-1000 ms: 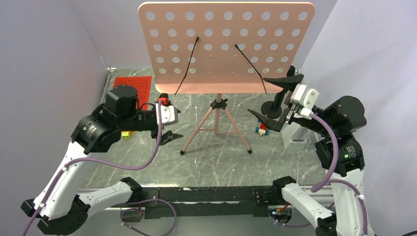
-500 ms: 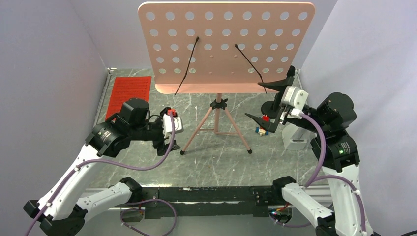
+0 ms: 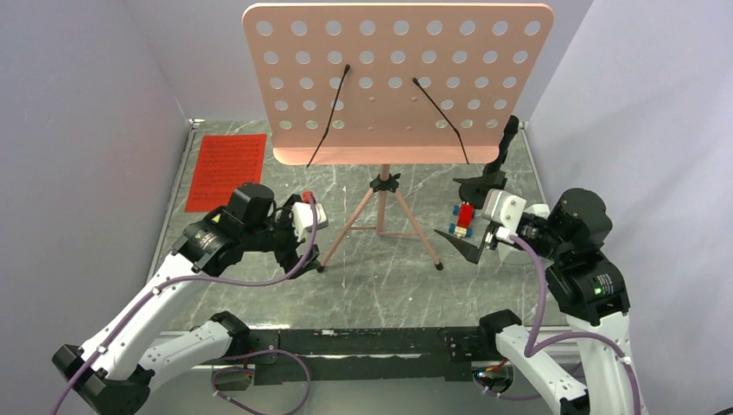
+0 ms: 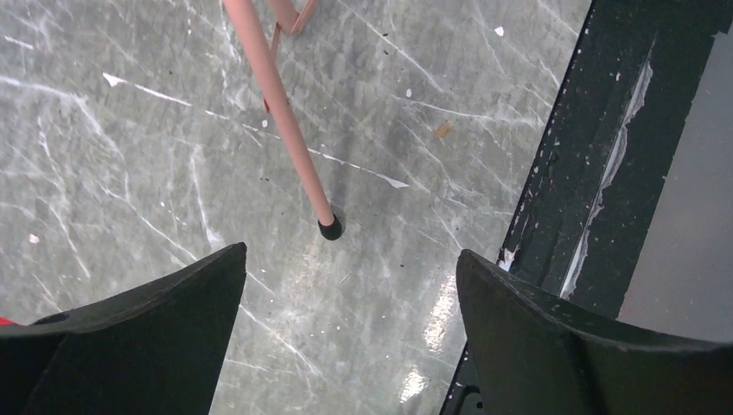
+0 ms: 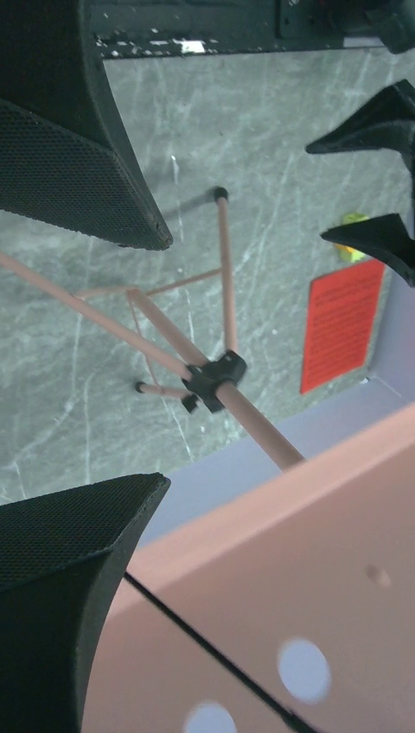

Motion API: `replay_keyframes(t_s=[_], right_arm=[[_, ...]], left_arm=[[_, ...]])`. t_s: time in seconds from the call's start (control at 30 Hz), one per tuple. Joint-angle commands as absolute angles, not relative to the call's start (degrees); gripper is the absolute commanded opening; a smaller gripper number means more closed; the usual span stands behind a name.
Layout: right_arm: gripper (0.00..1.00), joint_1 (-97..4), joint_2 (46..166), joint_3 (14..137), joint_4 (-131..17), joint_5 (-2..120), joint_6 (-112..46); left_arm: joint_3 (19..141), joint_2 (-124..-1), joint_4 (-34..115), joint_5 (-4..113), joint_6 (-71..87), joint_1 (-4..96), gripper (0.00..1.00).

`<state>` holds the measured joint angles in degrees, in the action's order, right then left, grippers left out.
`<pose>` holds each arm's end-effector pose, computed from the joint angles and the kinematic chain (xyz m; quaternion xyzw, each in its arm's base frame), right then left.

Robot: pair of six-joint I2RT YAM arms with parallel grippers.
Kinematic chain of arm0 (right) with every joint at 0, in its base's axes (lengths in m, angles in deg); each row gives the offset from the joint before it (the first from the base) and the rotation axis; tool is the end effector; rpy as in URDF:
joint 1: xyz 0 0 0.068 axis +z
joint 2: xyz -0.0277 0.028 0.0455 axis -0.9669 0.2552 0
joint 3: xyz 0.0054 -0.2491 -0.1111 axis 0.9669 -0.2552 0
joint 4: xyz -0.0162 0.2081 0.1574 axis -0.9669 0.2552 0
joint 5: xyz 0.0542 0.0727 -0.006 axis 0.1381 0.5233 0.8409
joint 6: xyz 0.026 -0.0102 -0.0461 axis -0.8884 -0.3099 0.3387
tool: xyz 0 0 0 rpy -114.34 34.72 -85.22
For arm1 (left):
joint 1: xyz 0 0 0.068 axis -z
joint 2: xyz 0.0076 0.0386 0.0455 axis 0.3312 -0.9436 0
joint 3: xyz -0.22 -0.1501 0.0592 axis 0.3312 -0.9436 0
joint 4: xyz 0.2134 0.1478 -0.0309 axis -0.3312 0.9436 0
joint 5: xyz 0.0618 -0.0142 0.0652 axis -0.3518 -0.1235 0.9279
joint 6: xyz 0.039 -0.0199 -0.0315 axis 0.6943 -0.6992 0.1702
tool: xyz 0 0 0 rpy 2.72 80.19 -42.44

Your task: Pack up the instrument practice props

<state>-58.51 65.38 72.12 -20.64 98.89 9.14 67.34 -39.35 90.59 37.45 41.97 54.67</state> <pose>0.0825 0.0522 0.4551 -0.5406 0.4892 0.1957 0.6558 0.1337 -0.1134 0.3433 0.5106 0.7307 -0.2430 0.3825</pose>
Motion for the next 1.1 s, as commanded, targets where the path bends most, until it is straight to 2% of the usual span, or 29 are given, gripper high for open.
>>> replay_keyframes(t_s=[0.0,0.17,0.53,0.83,1.07], right_arm=[[1.0,-58.17,63.8,68.46,-16.92,96.96,11.27],[1.0,-58.17,63.81,64.58,-14.53,96.31,10.73],[1.0,-58.18,65.33,56.04,-12.94,91.09,12.28],[1.0,-58.17,69.07,49.98,-17.23,86.7,7.66],[1.0,-58.16,72.45,46.75,-22.34,85.41,1.85]], left_arm=[[65.63,-38.6,85.64,38.95,36.65,53.57,0.96],[63.17,-39.33,83.66,40.18,34.51,53.14,0.99],[56.14,-41.6,76.27,44.0,29.15,49.33,0.99],[54.08,-49.16,67.8,45.81,23.95,43.0,0.99],[53.98,-54.01,63.07,41.6,16.06,38.19,0.99]])
